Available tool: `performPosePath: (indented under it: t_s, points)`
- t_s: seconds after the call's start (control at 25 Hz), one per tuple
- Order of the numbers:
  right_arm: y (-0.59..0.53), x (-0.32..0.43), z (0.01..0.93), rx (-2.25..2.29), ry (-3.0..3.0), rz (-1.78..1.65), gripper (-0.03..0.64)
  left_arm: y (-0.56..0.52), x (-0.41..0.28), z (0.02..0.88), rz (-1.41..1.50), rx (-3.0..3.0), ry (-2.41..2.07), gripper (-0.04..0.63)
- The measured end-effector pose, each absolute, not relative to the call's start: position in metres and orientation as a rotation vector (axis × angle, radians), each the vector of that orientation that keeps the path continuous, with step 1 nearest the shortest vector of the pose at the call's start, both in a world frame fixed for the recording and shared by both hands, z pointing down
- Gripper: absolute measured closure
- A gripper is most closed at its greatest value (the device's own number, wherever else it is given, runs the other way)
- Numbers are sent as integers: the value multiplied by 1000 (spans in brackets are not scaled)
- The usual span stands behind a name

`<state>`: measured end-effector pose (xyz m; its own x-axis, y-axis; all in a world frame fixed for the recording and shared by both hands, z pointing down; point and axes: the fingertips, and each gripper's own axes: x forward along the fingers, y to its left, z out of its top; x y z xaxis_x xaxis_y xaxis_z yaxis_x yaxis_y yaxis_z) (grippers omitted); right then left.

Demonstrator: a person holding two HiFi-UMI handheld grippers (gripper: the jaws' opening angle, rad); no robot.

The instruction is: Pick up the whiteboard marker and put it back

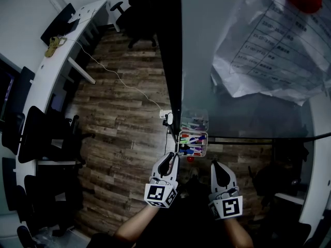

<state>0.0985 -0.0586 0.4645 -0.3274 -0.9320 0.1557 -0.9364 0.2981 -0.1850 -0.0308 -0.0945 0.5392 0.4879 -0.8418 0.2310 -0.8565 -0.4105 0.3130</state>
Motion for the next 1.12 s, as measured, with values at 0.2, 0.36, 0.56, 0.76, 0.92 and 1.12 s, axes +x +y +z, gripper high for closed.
performPosePath:
  t_s: [0.2, 0.36, 0.56, 0.76, 0.92, 1.12]
  points:
    - [-57, 99, 467, 1791, -2514, 369, 603, -95, -30, 543, 52, 2338, -1409, 522]
    - [-59, 99, 466, 1808, -2513, 381, 603, -95, -31, 547, 61, 2331, -1408, 522]
    - [-56, 98, 471, 1776, -2504, 372, 603, -95, -31, 552, 65, 2319, -1407, 522]
    - [-60, 97, 467, 1803, -2509, 386, 604, -96, -32, 553, 56, 2312, -1406, 522]
    - [-59, 95, 470, 1771, -2510, 370, 604, -96, -33, 554, 57, 2317, -1403, 522]
    - [-56, 93, 476, 1719, -2506, 340, 604, -96, -34, 554, 51, 2316, -1407, 522]
